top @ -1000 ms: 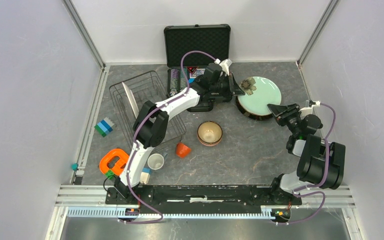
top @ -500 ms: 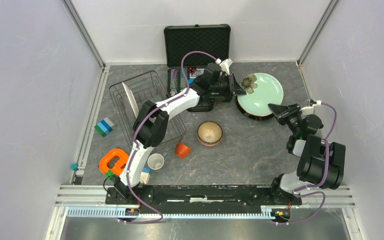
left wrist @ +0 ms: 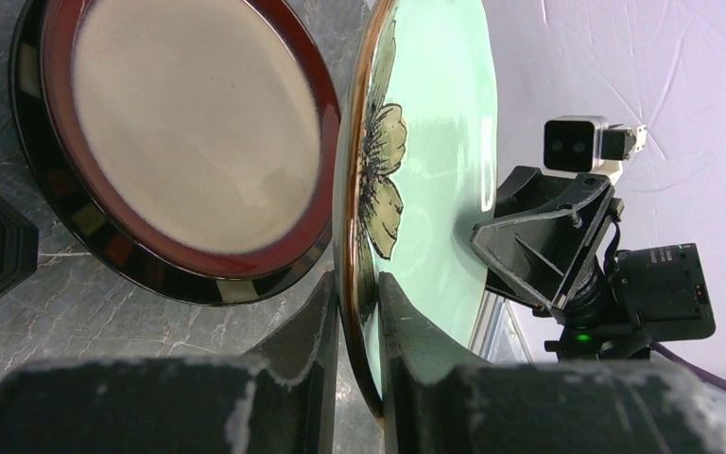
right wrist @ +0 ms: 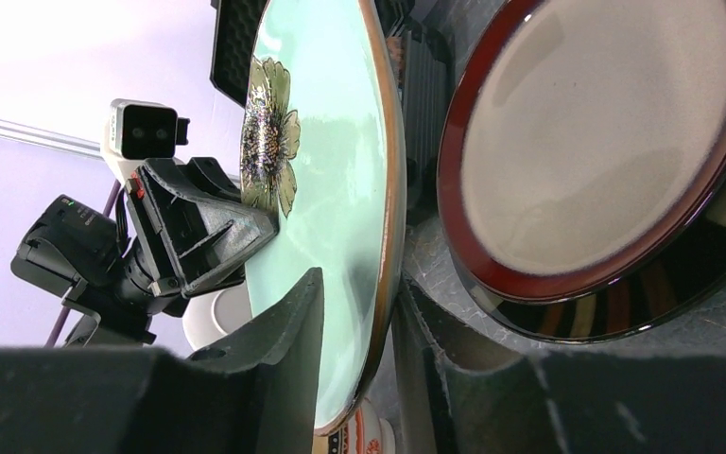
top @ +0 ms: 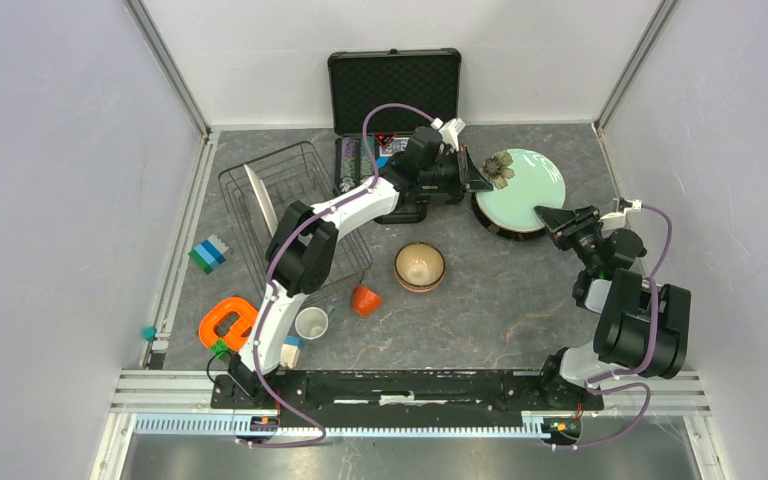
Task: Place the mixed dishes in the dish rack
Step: Pick up the plate at the center of the board, then insert the plate into the dish rack.
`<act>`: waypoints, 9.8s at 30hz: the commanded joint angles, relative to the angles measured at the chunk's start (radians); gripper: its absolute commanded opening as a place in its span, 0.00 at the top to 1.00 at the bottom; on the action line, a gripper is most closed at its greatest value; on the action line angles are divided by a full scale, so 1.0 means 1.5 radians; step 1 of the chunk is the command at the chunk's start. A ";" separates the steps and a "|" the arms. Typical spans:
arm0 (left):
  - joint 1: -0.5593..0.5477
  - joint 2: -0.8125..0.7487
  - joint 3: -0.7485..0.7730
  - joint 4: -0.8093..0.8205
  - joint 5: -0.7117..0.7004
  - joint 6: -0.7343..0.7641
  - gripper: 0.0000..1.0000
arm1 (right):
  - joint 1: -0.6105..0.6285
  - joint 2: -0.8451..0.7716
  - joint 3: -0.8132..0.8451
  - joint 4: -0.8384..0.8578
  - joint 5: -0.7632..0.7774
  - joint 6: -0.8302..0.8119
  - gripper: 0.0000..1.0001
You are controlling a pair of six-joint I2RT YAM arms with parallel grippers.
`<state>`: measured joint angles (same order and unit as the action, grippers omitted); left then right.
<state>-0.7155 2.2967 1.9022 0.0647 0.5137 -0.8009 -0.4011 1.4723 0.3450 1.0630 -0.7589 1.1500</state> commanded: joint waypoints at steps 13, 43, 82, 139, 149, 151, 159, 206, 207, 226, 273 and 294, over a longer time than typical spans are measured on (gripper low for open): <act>-0.034 -0.065 0.001 0.062 0.075 -0.001 0.92 | 0.019 -0.060 0.035 0.041 -0.017 -0.039 1.00; 0.048 -0.442 -0.205 -0.122 -0.190 0.081 0.00 | 0.207 -0.377 0.192 -0.392 0.379 -0.700 1.00; 0.037 -0.473 -0.395 0.103 -0.216 -0.274 0.17 | 0.878 -0.186 -0.015 0.473 0.937 -1.644 1.00; 0.011 -0.452 -0.349 0.146 -0.141 -0.146 0.98 | 0.950 -0.142 0.000 0.480 1.047 -1.552 0.46; 0.026 -0.462 -0.348 0.116 -0.152 -0.120 0.98 | 0.946 -0.210 0.018 0.248 1.024 -1.413 0.34; 0.029 -0.464 -0.350 0.117 -0.151 -0.119 0.98 | 0.946 -0.217 0.020 0.221 1.020 -1.400 0.31; 0.044 -0.469 -0.357 0.119 -0.154 -0.119 0.98 | 0.932 -0.281 0.036 0.031 0.957 -1.253 0.21; 0.103 -0.522 -0.342 -0.021 -0.212 -0.029 0.98 | 0.904 -0.366 0.032 -0.131 1.029 -1.144 0.10; 0.104 -0.525 -0.339 -0.029 -0.218 -0.023 0.98 | 0.902 -0.366 0.032 -0.133 1.034 -1.144 0.10; 0.169 -0.617 -0.328 -0.143 -0.328 0.045 0.98 | 0.884 -0.363 0.030 -0.144 1.057 -1.120 0.10; 0.385 -0.669 -0.425 -0.214 -0.468 0.176 0.98 | 0.857 -0.347 0.033 -0.210 1.050 -1.083 0.09; 0.462 -0.626 -0.503 -0.120 -0.346 0.171 0.98 | 0.851 -0.333 0.040 -0.225 1.040 -1.068 0.09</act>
<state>-0.0357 1.3590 1.1473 -0.2733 -0.0765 -0.5537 0.8806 0.9699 0.3946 0.7200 0.8101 -0.4725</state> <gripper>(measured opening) 0.121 0.909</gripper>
